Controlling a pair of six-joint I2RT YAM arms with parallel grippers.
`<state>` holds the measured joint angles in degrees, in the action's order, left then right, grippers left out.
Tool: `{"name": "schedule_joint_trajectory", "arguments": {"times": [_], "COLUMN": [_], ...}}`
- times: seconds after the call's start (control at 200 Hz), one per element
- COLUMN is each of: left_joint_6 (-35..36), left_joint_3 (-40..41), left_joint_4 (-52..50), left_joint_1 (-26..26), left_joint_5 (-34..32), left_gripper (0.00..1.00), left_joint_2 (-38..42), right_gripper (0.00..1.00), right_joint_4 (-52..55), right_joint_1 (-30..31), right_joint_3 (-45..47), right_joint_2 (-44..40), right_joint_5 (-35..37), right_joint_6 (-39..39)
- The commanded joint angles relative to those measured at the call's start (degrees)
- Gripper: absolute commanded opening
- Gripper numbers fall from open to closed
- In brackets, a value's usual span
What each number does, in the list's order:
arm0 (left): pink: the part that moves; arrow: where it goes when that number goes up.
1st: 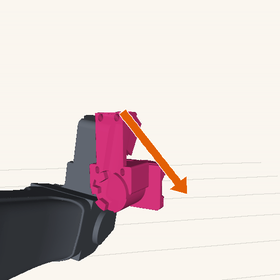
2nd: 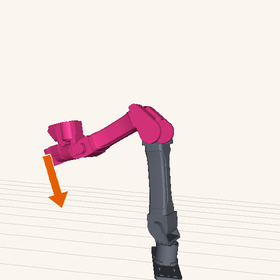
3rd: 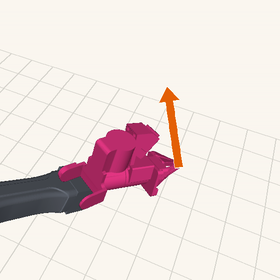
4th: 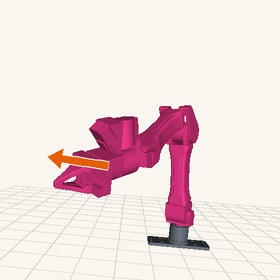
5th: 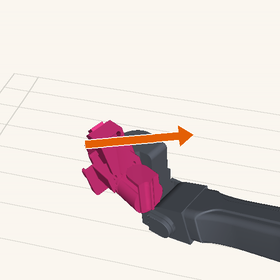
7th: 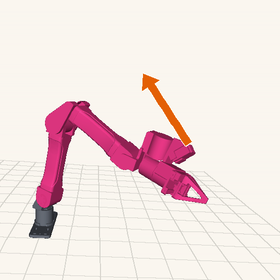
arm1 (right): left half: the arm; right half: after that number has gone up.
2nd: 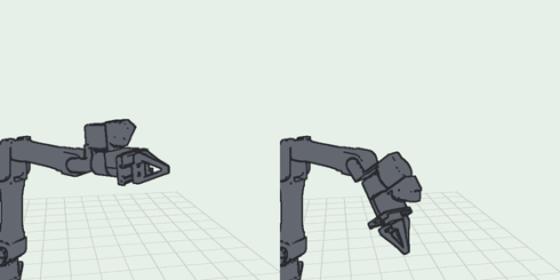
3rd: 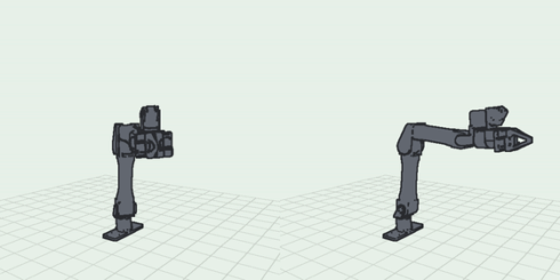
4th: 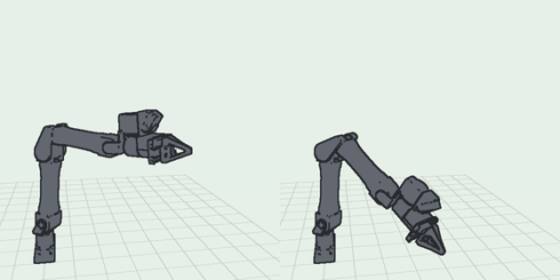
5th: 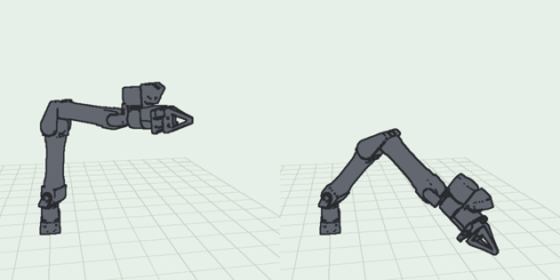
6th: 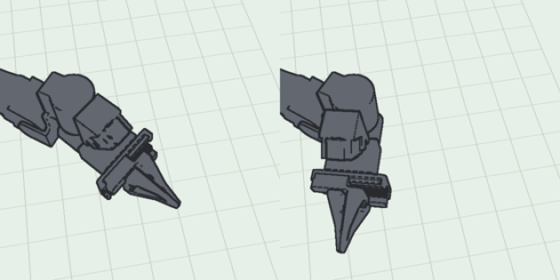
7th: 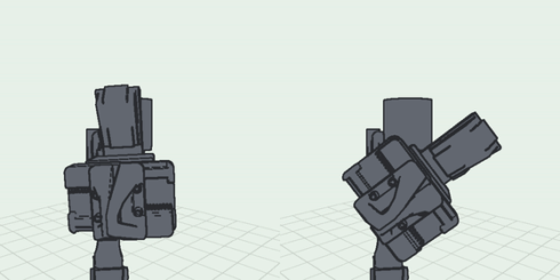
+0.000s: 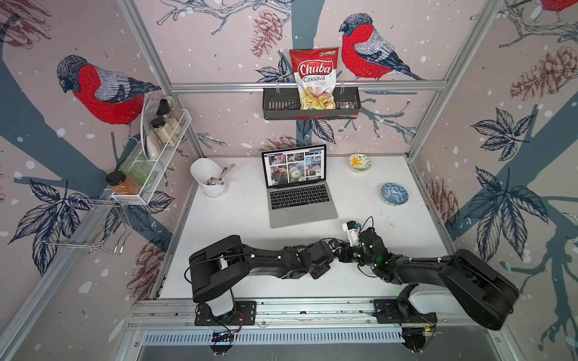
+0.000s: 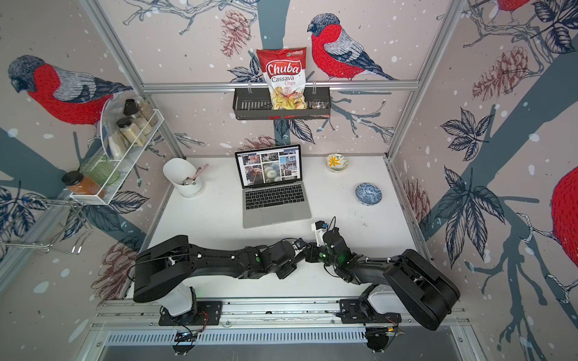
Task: Remove the wireless mouse receiver from the laptop
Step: Insert the USB plug into the mouse.
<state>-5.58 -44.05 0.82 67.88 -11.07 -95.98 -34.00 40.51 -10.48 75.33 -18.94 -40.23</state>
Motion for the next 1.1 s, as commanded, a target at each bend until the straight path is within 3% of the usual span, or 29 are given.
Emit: {"name": "schedule_joint_trajectory", "arguments": {"times": [0.0,0.3,0.62,1.091], "left_joint_6": [1.2,1.6,1.7,2.5], "left_joint_3": [0.5,0.5,0.8,-0.4], "left_joint_4": [-5.4,-5.1,-4.3,-4.0], "left_joint_1": [-0.3,-0.4,-0.4,-0.3], "left_joint_5": [-2.0,-2.2,-2.0,-1.5], "left_gripper": [0.64,0.64,0.64,0.64], "left_joint_2": [-0.5,-0.8,-0.6,-2.7], "right_gripper": [0.00,0.00,0.00,0.00], "right_joint_4": [11.9,15.8,19.2,12.7], "right_joint_1": [-0.9,-3.2,-5.8,-2.7], "right_joint_3": [-1.0,-7.2,-6.0,-5.3], "right_joint_2": [-0.2,-3.3,-11.8,-2.5], "right_joint_5": [4.1,2.3,2.0,-1.0], "right_joint_6": [1.8,5.5,6.5,5.4]}}
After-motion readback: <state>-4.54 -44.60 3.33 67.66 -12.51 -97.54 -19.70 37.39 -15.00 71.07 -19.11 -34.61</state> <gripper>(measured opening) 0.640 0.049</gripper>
